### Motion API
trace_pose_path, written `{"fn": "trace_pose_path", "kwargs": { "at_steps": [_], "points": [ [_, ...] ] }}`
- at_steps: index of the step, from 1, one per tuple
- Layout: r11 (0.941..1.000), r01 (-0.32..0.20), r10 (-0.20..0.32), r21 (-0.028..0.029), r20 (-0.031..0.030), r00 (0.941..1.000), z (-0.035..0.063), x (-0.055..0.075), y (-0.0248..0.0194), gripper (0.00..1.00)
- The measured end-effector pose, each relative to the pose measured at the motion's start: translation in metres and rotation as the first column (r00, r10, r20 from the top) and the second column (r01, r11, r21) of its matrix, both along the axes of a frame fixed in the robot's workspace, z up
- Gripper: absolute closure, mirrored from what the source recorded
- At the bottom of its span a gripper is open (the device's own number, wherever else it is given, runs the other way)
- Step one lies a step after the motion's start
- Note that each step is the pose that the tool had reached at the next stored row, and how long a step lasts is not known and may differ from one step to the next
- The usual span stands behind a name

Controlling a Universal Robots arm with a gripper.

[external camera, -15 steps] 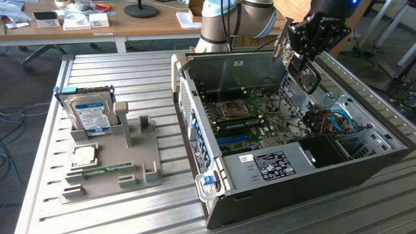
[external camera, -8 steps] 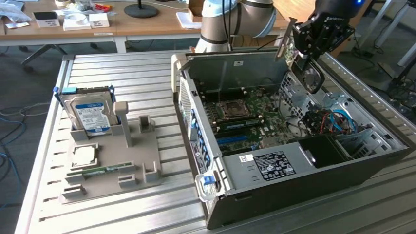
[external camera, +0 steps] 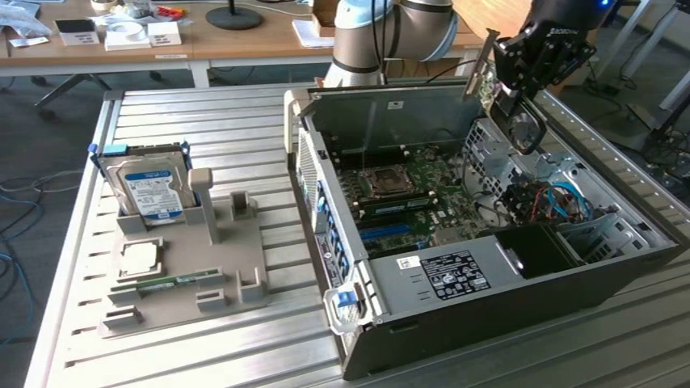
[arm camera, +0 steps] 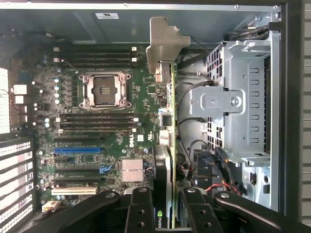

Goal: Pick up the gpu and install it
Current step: 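Pick up the gpu and move the gpu toward the slot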

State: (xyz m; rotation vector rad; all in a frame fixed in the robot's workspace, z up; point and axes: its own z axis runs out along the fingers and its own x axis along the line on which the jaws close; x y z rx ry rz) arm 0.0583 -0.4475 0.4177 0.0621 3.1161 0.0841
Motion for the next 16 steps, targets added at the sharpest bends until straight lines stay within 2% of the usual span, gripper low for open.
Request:
{"fn": "trace_pose_path", "kwargs": {
  "at_steps": [6, 16],
  "points": [
    [1.0, 0.0, 0.0, -0.0001, 0.0, 1.0, 0.0, 0.0002, 0.0, 0.73],
    [1.0, 0.0, 0.0, -0.0001, 0.0001, 1.0, 0.0, 0.009, 0.0, 0.73]
  ]
}}
